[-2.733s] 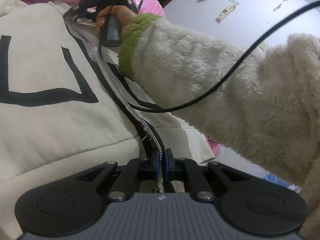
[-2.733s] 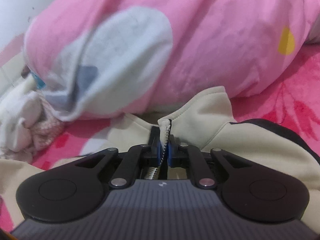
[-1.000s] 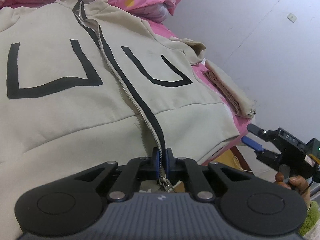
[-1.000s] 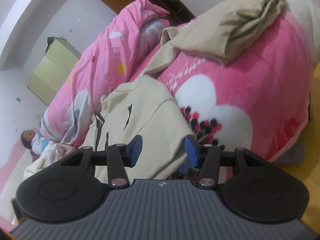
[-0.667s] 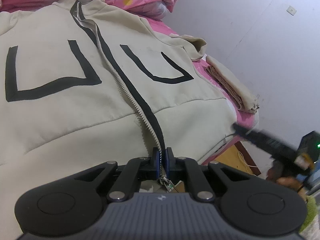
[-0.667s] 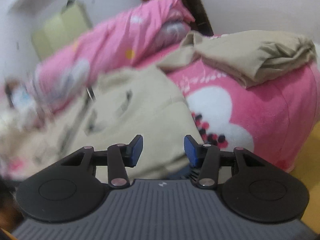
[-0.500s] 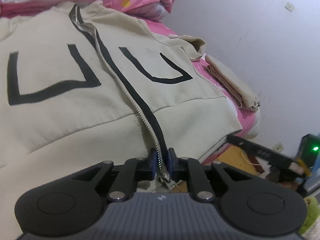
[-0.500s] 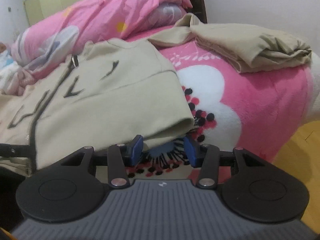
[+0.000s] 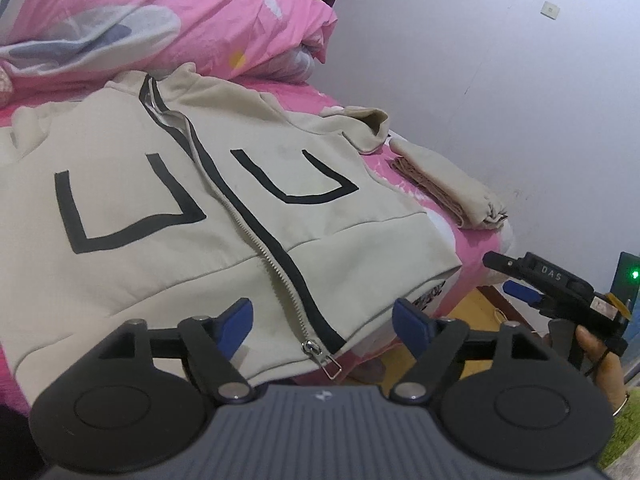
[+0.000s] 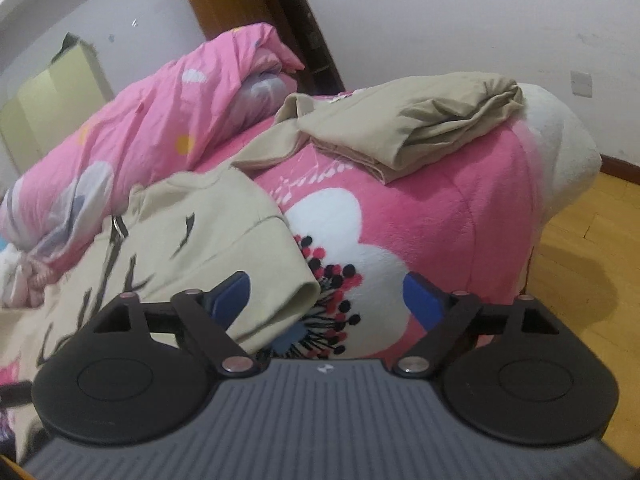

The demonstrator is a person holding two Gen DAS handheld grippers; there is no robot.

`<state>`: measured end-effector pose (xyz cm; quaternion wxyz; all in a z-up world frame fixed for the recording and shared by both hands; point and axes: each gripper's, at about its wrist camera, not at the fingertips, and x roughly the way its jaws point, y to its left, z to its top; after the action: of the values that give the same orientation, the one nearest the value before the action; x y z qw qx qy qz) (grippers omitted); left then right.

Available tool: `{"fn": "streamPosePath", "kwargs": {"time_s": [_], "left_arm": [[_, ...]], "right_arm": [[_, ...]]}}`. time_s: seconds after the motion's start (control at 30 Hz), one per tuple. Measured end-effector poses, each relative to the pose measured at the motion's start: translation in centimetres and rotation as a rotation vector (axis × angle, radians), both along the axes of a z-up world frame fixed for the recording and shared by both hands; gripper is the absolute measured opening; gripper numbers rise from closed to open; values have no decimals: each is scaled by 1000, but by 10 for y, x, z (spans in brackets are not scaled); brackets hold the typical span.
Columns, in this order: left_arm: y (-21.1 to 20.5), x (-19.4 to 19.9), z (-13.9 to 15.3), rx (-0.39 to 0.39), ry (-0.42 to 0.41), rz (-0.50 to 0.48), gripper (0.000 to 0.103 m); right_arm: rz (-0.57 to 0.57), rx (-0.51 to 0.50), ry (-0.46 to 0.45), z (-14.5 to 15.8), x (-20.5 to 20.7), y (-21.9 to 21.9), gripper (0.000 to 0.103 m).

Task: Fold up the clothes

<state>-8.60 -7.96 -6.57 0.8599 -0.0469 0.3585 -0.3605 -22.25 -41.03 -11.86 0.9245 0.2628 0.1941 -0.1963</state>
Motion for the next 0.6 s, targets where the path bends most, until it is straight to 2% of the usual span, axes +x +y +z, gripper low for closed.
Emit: {"fn": "streamPosePath", "kwargs": {"time_s": [0.07, 0.17, 0.4, 0.6], "left_arm": [[4, -3, 5, 1, -11, 9, 87], [10, -6, 12, 6, -33, 29, 94], [29, 4, 28, 15, -41, 103, 103], [50, 26, 34, -16, -12, 194, 103]], "right_arm": [[-18, 10, -25, 3, -2, 2, 92], [-49, 6, -50, 9, -5, 6, 101], [-63, -32, -75, 19, -3, 19, 102], [-25, -95, -94, 32, 10, 37, 102]]}}
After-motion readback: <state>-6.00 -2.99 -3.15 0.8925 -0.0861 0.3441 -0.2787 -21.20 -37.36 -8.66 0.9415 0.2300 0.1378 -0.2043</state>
